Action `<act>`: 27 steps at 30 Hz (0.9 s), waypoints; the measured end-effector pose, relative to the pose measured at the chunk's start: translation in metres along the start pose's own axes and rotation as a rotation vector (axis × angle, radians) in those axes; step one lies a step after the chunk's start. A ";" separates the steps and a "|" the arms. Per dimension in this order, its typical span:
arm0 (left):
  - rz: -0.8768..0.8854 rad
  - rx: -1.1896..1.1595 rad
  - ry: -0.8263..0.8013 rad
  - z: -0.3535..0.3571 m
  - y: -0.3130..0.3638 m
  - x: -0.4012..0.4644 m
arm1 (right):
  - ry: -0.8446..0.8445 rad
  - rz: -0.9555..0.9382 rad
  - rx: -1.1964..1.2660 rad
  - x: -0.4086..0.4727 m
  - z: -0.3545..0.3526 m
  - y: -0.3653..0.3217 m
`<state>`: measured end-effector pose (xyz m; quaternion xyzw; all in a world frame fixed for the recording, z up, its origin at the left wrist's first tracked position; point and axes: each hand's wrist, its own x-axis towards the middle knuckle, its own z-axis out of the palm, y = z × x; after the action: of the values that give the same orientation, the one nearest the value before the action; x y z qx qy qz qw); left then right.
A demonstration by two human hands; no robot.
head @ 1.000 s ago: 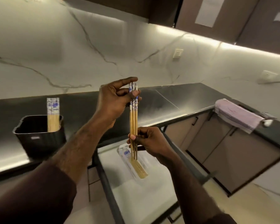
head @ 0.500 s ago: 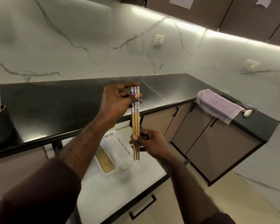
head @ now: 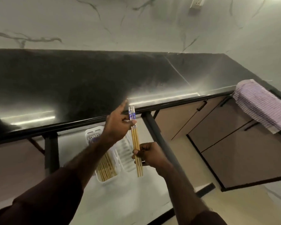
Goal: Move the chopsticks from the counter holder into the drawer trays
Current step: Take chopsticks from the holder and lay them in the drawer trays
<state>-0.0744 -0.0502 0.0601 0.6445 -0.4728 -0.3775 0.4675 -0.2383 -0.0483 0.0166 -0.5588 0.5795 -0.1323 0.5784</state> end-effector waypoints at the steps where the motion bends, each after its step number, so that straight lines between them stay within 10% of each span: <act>1: -0.021 0.049 -0.023 0.003 -0.016 0.002 | -0.019 0.039 -0.021 0.011 0.003 0.005; 27: -0.181 0.945 -0.259 0.054 -0.182 0.028 | -0.037 0.192 -0.366 0.157 0.074 0.077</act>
<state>-0.0700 -0.0689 -0.1308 0.7722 -0.5887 -0.2377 0.0270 -0.1700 -0.1109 -0.1490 -0.5990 0.6336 0.0411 0.4879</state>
